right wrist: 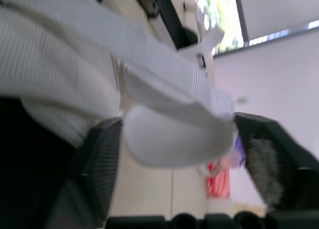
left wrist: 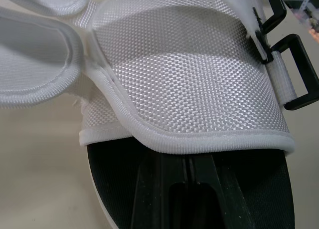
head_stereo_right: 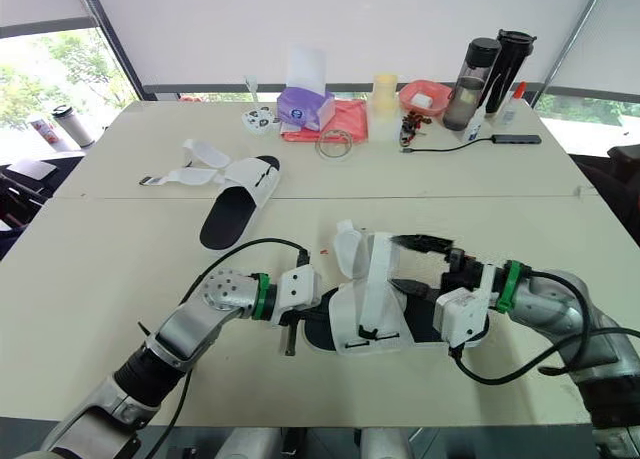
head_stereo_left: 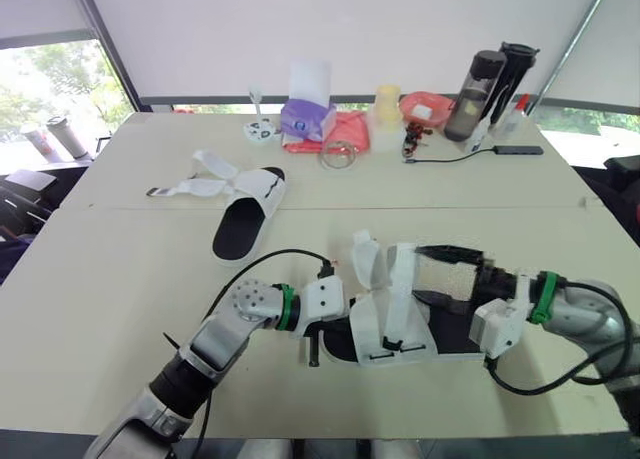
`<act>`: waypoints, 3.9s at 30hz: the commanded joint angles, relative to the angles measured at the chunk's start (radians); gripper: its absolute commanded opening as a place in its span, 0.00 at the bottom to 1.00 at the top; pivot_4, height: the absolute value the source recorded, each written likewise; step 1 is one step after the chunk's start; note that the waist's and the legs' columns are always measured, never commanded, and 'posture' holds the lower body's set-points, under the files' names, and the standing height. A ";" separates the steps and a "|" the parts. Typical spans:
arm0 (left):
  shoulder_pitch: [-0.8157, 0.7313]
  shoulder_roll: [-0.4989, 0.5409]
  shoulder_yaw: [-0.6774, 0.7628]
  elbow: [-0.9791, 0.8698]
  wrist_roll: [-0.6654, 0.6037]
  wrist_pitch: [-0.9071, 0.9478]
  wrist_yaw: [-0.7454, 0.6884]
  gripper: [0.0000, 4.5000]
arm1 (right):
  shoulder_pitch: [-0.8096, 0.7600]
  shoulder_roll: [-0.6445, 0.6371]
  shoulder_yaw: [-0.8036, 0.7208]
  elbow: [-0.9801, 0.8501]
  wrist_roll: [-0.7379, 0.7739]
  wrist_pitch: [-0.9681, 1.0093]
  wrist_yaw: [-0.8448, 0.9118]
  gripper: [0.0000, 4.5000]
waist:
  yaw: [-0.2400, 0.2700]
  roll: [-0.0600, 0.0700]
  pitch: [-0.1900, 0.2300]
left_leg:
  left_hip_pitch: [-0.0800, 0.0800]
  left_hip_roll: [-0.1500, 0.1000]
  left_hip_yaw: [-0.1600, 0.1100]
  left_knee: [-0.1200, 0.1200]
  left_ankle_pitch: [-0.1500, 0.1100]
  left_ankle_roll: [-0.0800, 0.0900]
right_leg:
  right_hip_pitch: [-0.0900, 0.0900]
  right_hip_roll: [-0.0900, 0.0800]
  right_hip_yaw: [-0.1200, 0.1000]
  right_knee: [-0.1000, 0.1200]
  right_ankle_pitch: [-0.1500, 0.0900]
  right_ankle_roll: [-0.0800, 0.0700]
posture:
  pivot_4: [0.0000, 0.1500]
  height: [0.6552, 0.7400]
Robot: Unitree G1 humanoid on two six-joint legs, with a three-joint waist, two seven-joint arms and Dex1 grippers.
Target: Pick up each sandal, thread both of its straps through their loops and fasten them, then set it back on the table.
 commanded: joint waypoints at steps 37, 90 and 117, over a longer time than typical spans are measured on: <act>0.067 0.066 -0.052 -0.100 0.108 -0.052 0.029 0.00 | -0.049 -0.119 -0.130 -0.482 1.192 1.545 0.031 0.88 | 0.025 0.006 -0.004 | -0.011 0.001 0.004 0.004 -0.006 0.008 | -0.002 -0.003 -0.001 -0.016 0.002 0.005 | 1.00 1.00; 0.057 0.059 -0.075 -0.111 0.196 -0.116 0.071 0.00 | -0.194 -0.166 0.019 -0.309 0.933 1.580 0.318 0.01 | 0.025 0.007 -0.004 | -0.011 0.000 0.004 0.005 -0.006 0.009 | -0.002 -0.003 -0.001 -0.016 0.004 0.007 | 1.00 1.00; 0.071 0.046 -0.066 -0.121 0.185 -0.092 0.089 0.00 | -0.107 -0.203 0.028 -0.431 0.759 1.346 0.435 0.01 | 0.025 0.007 -0.005 | -0.011 0.000 0.004 0.005 -0.006 0.009 | -0.001 -0.003 -0.002 -0.016 0.004 0.008 | 1.00 1.00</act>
